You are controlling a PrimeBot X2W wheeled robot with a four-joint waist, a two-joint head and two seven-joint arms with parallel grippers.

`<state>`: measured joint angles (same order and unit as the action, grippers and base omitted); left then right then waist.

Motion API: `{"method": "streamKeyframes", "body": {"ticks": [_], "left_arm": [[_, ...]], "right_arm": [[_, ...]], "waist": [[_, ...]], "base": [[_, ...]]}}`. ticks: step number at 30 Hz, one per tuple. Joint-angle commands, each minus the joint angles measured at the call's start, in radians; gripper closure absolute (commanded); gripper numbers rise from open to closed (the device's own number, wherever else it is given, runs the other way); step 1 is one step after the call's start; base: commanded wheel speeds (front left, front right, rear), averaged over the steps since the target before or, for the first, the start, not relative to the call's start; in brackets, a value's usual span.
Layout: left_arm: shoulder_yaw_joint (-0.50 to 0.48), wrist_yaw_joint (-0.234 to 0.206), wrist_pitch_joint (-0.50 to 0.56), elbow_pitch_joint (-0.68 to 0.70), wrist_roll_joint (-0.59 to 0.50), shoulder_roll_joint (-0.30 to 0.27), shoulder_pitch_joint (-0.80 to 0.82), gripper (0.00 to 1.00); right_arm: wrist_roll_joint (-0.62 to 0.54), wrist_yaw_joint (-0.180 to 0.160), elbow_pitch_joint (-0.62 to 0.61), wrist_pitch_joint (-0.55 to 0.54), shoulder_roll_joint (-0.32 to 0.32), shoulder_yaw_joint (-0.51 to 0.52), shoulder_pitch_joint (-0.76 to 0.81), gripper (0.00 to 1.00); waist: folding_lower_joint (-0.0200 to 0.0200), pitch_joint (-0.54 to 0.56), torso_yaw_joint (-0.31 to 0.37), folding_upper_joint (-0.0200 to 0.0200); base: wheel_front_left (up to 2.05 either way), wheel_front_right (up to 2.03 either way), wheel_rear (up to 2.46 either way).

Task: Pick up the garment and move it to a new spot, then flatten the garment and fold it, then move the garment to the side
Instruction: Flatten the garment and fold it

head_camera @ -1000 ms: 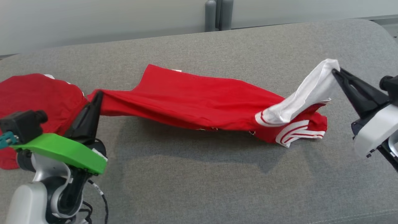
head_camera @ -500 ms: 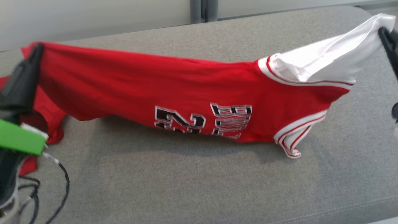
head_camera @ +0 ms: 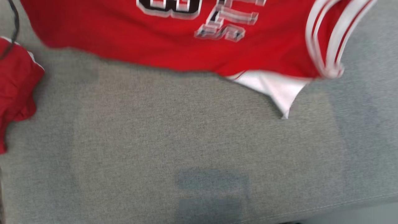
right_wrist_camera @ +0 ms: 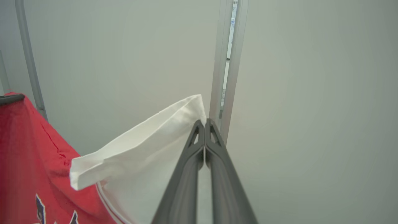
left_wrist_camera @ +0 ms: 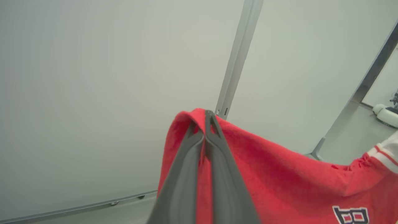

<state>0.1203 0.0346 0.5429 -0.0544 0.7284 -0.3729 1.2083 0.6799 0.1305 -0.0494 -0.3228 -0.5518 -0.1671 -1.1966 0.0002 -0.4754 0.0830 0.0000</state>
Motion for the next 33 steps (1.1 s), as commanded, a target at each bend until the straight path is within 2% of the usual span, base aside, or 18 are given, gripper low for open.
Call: {"method": "streamKeyframes", "body": {"ticks": [1,4,7,11,15,19,24,29,30,33], "left_arm": [[0.011,0.012,-0.006,-0.025,-0.015,0.006,0.026,1.0],[0.044,0.037,-0.048,-0.187,-0.07,0.004,0.201,1.0],[0.073,0.047,-0.135,-0.321,-0.137,0.018,0.352,1.0],[0.115,0.067,-0.297,-0.463,-0.205,0.06,0.526,1.0],[0.137,0.083,-0.441,-0.588,-0.223,0.086,0.632,1.0],[0.164,0.094,-0.565,-0.683,-0.202,0.113,0.634,1.0],[0.282,0.096,-0.632,-0.765,-0.168,0.109,0.497,1.0],[0.385,0.097,-0.676,-0.75,-0.038,0.072,0.327,1.0],[0.408,0.097,-0.7,-0.728,0.022,0.053,0.257,1.0],[0.453,0.097,-0.736,-0.676,0.101,0.029,0.138,1.0]], "right_arm": [[-0.01,0.0,0.025,0.004,0.018,-0.014,-0.03,1.0],[-0.095,0.0,0.209,0.044,0.105,-0.02,-0.262,1.0],[-0.199,0.0,0.38,0.108,0.203,0.032,-0.457,1.0],[-0.376,0.0,0.548,0.204,0.266,0.091,-0.659,1.0],[-0.427,0.0,0.669,0.27,0.332,0.103,-0.759,1.0],[-0.394,0.0,0.738,0.348,0.355,0.072,-0.729,1.0],[-0.313,0.0,0.775,0.429,0.335,-0.016,-0.577,1.0],[-0.185,0.0,0.701,0.488,0.278,-0.105,-0.375,1.0],[-0.139,0.0,0.649,0.502,0.239,-0.138,-0.284,1.0],[-0.067,0.0,0.548,0.525,0.175,-0.169,-0.131,1.0]], "waist": [[-0.0002,-0.166,-0.052,0.0],[-0.0002,-0.208,-0.061,0.0],[-0.0002,-0.261,-0.072,0.0],[-0.0002,-0.31,-0.094,0.0],[-0.0002,-0.36,-0.085,0.0],[-0.0002,-0.412,-0.081,0.0],[-0.0002,-0.413,-0.083,0.0],[-0.0002,-0.379,-0.074,0.0],[-0.0002,-0.361,-0.072,0.0],[-0.0002,-0.319,-0.069,0.0]], "base": [[0.0,0.0,0.0],[0.0,0.0,0.0],[0.0,0.0,0.0],[0.0,0.0,0.0],[0.0,0.0,0.0],[0.0,0.0,0.0],[0.0,0.0,0.0],[0.0,0.0,0.0],[0.0,0.0,0.0],[0.0,0.0,0.0]]}}
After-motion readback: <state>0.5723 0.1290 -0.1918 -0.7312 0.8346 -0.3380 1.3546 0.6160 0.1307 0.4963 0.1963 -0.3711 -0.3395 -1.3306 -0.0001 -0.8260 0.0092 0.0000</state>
